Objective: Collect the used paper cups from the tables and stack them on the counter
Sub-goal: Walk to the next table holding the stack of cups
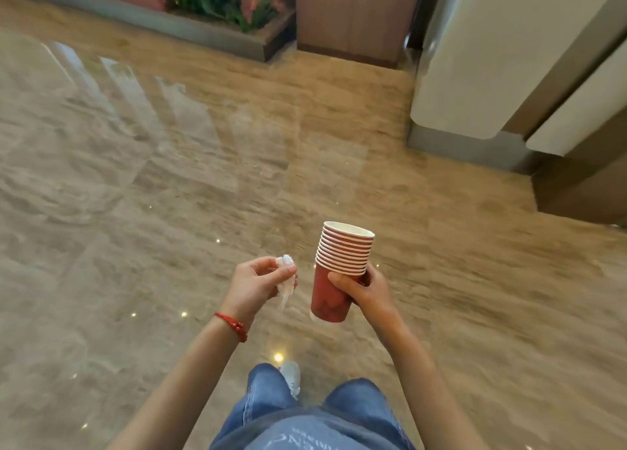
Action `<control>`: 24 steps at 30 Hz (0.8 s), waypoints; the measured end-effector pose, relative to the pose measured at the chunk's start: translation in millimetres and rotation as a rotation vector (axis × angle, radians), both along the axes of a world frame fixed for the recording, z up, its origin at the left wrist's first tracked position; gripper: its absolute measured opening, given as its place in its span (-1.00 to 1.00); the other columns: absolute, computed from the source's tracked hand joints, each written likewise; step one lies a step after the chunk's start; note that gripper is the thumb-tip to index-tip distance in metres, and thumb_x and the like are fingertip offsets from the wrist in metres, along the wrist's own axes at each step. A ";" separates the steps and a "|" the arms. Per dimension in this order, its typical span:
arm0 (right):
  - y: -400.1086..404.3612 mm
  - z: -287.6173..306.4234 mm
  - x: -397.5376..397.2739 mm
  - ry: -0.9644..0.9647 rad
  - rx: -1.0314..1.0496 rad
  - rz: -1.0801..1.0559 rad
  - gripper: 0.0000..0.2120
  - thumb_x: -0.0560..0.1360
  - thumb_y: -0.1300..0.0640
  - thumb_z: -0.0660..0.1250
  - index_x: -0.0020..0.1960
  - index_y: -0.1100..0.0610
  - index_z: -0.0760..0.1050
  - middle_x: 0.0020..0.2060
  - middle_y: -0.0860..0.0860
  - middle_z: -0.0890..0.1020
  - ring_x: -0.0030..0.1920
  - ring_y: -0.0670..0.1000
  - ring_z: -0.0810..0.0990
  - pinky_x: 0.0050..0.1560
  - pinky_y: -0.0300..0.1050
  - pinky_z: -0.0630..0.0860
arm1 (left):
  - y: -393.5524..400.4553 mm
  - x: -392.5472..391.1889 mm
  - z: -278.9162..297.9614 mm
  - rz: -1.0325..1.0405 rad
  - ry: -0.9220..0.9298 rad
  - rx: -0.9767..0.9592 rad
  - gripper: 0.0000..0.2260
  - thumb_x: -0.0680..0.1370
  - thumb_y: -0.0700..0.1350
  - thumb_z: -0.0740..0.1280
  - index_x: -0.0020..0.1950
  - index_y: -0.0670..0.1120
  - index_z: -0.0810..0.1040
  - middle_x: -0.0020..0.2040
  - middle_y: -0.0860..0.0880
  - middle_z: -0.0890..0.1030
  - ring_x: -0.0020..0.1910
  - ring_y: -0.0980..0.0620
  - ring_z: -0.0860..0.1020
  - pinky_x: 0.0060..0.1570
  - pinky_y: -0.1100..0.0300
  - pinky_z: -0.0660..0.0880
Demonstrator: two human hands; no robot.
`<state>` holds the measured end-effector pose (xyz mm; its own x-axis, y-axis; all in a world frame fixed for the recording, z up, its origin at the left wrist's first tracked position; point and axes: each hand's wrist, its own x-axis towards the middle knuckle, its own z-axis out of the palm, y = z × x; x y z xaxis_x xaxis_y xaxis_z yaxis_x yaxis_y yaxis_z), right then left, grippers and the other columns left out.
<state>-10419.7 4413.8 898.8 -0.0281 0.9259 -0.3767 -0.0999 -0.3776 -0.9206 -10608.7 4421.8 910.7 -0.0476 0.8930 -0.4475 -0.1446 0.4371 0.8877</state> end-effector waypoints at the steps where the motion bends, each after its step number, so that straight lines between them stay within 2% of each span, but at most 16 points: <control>1: 7.7 4.5 -2.6 0.009 -0.002 -0.031 -0.71 0.36 0.24 0.48 0.05 0.08 0.53 -0.11 -0.06 0.68 -0.08 -0.10 0.66 -0.04 -0.18 0.58 | 13.6 -4.7 4.1 -0.034 0.010 0.002 -0.92 0.42 -0.27 0.41 -0.28 -0.17 0.62 -0.38 -0.07 0.64 -0.37 0.03 0.60 -0.20 0.13 0.53; 6: 46.9 6.7 -0.4 0.026 -0.018 -0.183 -0.66 0.37 0.27 0.47 0.12 0.18 0.52 -0.09 -0.02 0.68 -0.09 -0.09 0.66 -0.05 -0.19 0.59 | 76.1 -6.1 6.8 -0.145 -0.003 -0.017 -0.95 0.42 -0.22 0.43 -0.24 -0.17 0.64 -0.33 -0.09 0.65 -0.30 -0.01 0.61 -0.15 0.08 0.51; 10: 90.1 -0.5 8.6 0.024 -0.022 -0.257 -0.72 0.37 0.28 0.46 0.06 0.14 0.54 -0.08 0.00 0.68 -0.07 -0.05 0.65 -0.01 -0.13 0.59 | 131.9 5.6 1.5 -0.197 0.011 -0.025 -0.94 0.42 -0.22 0.43 -0.24 -0.18 0.63 -0.33 -0.08 0.65 -0.30 -0.02 0.59 -0.17 0.10 0.48; 21: 289.3 -1.7 55.3 0.017 0.000 -0.243 -0.73 0.35 0.28 0.47 0.04 0.19 0.56 -0.11 0.03 0.68 -0.08 -0.03 0.65 -0.06 -0.16 0.57 | 339.2 54.5 -8.9 -0.231 0.025 -0.029 -0.93 0.43 -0.20 0.43 -0.26 -0.15 0.64 -0.33 -0.09 0.66 -0.33 0.00 0.60 -0.30 0.21 0.51; 24: 350.7 4.4 70.4 0.016 -0.011 -0.232 -0.71 0.35 0.31 0.47 0.05 0.21 0.54 -0.10 0.04 0.67 -0.07 -0.02 0.63 -0.02 -0.12 0.57 | 396.8 70.7 -2.5 -0.215 0.018 -0.037 -0.93 0.42 -0.21 0.43 -0.26 -0.15 0.64 -0.33 -0.10 0.66 -0.34 0.00 0.60 -0.22 0.13 0.49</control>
